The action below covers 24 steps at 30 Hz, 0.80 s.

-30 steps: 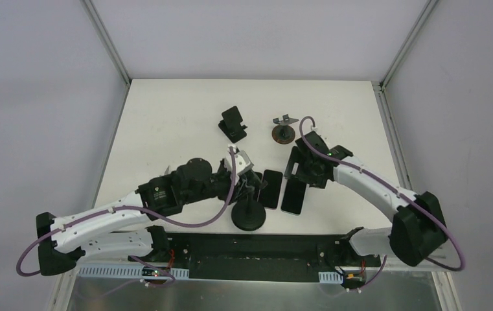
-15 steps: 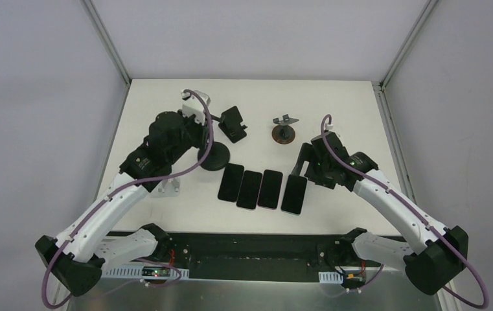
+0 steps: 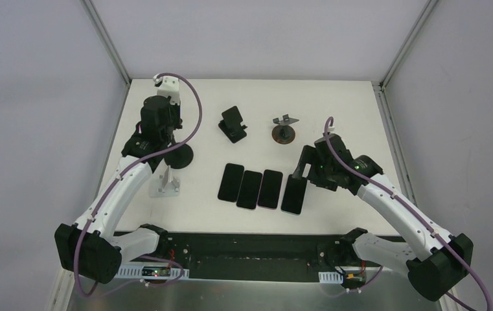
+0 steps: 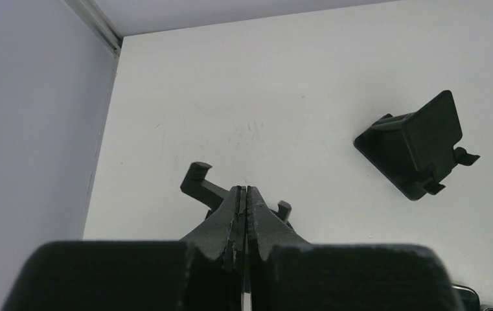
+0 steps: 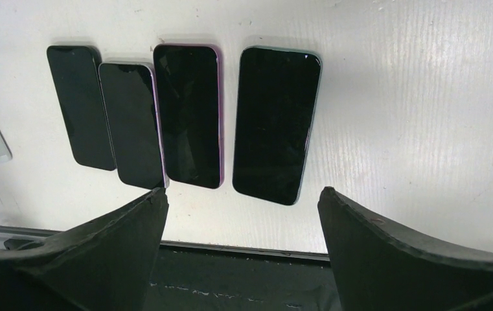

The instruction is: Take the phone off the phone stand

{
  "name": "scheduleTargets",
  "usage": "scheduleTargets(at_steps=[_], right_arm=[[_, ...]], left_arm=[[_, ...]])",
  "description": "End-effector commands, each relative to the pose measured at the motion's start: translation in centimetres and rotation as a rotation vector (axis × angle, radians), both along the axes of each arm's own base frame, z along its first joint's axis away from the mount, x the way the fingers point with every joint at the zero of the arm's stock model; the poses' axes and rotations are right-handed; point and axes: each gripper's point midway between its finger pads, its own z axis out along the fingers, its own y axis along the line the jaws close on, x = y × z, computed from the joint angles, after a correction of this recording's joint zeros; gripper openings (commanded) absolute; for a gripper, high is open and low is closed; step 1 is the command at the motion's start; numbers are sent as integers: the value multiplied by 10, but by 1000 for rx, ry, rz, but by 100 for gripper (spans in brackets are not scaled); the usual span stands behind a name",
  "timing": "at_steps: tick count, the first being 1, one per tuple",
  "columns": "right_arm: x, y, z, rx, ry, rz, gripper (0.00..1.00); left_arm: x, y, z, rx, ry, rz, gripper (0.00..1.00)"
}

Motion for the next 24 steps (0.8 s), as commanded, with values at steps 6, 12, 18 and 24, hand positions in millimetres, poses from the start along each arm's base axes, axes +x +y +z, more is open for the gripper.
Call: scheduleTargets(at_steps=[6,12,18,24], right_arm=[[-9,-3,-1,3,14,28,90],[-6,-1,14,35,5,-1,99],[-4,0,28,26,-13,59,100],[0,5,45,154,107,25,100]], left_arm=[[-9,12,38,-50,-130,48,3],[-33,28,54,-153,-128,164,66],[-70,29,36,-257,19,199,99],[-106,12,4,-338,180,129,99]])
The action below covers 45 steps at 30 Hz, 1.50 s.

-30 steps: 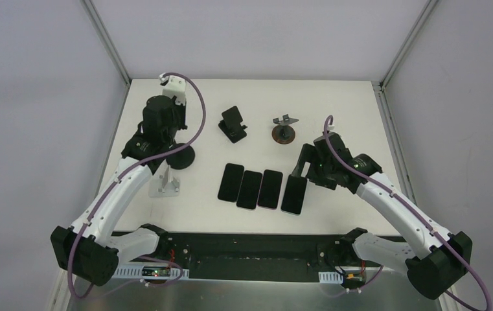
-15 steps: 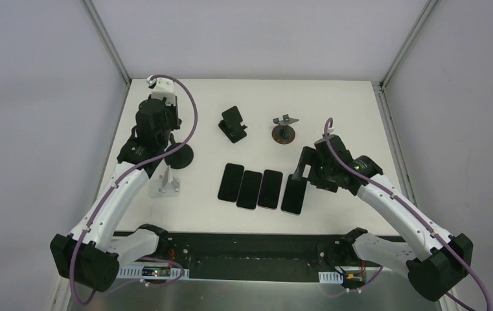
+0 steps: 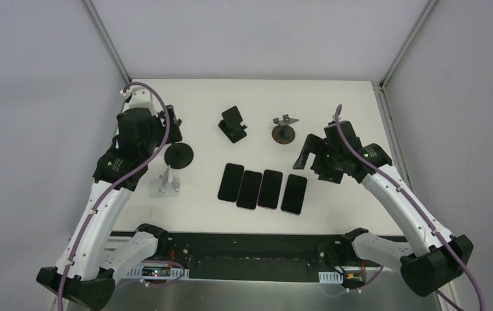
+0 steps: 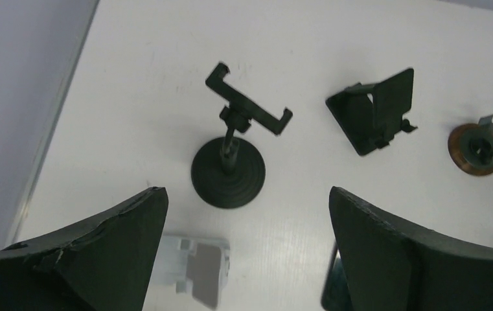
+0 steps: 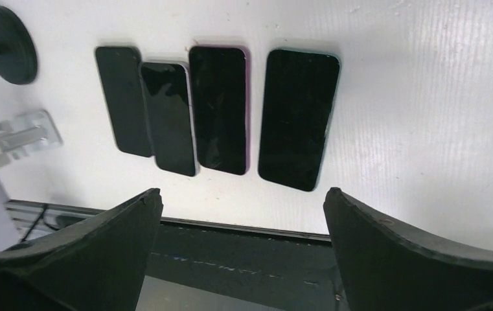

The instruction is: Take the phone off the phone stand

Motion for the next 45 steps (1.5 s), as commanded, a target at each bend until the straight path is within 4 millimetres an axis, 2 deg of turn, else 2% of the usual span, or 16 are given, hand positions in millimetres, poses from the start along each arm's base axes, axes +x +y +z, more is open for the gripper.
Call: scheduleTargets(at_steps=[1,5,10,13,17,20,26,33,45], right_arm=[[0,7,24,150,78,-5,100],[21,-7,54,254,-29,-87,100],[46,-56,82,215,-215,-308,100],[53,-84,91,130,-346,-407,100],[51,-102,108,91,-513,-445,100],[48,-105,124,107,-660,-426,100],[32,-114,139,98,-880,-398,100],[19,-126,131,-2,-911,-374,100],[3,-127,131,-8,-932,-360,100]], left_arm=[[-35,-9,-24,-122,118,-24,99],[-55,-9,-34,-183,117,-23,99],[-72,-4,-51,-188,138,-13,99],[-79,-1,-61,-183,152,-4,99],[-86,4,-70,-181,158,15,99],[-90,9,-74,-169,151,35,99],[-95,16,-79,-142,140,48,99],[-97,13,-87,-129,157,17,99],[-105,14,-77,-151,98,3,99]])
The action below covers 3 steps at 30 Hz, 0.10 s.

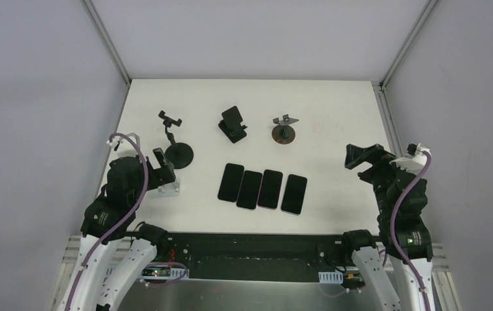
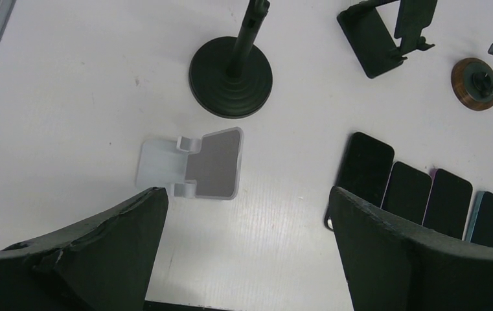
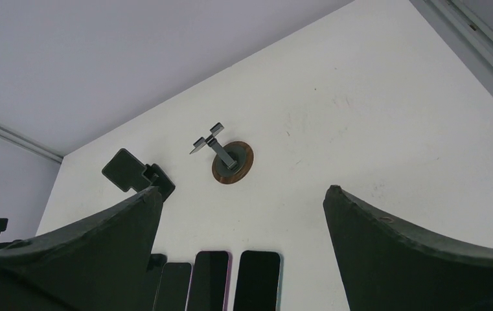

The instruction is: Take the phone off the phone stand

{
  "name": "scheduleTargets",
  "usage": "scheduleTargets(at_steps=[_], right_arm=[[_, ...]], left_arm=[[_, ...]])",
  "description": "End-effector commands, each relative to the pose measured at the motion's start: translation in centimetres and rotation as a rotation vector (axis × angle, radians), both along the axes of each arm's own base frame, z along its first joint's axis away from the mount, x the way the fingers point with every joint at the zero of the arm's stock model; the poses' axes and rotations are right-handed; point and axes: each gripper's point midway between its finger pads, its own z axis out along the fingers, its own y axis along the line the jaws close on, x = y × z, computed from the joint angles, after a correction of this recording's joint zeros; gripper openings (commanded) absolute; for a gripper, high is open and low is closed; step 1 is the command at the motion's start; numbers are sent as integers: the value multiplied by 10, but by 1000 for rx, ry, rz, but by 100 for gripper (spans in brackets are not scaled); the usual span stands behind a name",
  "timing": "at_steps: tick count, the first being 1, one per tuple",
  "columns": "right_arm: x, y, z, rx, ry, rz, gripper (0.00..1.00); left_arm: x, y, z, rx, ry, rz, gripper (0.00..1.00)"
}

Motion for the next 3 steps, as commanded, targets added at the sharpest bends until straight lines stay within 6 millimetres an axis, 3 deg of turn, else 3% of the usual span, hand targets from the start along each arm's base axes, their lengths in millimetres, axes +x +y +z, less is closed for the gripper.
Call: scheduleTargets(at_steps=[1,3], right_arm=[[-5,-5,7,-18,-37,-15,100],[-6,-5,5,-19,-32,-13,100]], left_arm=[[-1,2,2,14,-9,-4,99],[-2,1,3,3,-15,-5,99]])
